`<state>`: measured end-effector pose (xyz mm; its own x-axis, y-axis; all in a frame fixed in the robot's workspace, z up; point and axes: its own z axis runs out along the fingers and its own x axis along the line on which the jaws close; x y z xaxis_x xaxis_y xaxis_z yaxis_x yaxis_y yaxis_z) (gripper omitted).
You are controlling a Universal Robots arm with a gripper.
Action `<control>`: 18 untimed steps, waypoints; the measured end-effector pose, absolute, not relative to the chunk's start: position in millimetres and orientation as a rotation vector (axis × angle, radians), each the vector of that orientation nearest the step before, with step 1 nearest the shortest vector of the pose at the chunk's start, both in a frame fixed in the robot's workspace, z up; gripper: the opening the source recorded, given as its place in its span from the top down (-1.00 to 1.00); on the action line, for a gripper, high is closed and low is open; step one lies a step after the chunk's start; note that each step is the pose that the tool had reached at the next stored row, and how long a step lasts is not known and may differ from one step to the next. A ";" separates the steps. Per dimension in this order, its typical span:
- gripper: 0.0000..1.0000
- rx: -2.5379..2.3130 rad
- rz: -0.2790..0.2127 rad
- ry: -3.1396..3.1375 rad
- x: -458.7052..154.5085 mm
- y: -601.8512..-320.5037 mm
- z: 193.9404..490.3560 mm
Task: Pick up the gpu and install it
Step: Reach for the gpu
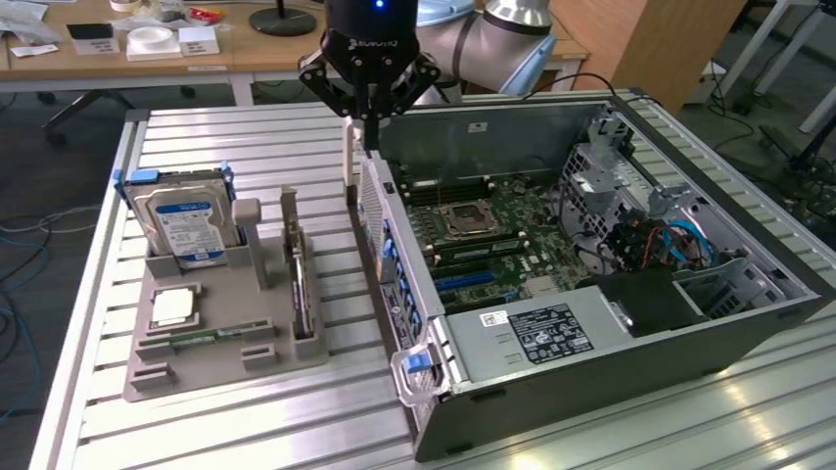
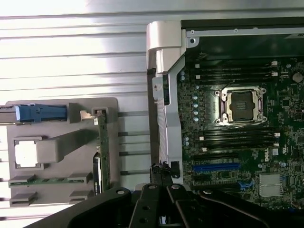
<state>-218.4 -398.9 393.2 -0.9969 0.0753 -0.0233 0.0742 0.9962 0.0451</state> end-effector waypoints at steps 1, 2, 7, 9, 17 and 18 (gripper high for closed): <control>0.79 0.117 0.069 3.114 -219.1 -398.9 393.2; 0.79 0.117 0.069 3.114 -220.0 -398.9 393.2; 0.79 0.117 0.069 3.114 -225.7 -398.9 393.2; 0.79 0.117 0.069 3.114 -228.3 -398.9 393.2; 0.79 0.117 0.069 3.114 -237.9 -398.8 393.2; 0.79 0.117 0.069 3.114 -239.1 -398.8 393.2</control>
<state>-239.1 -398.8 393.2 -0.9969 0.0754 -0.0233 0.0743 0.9962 0.0451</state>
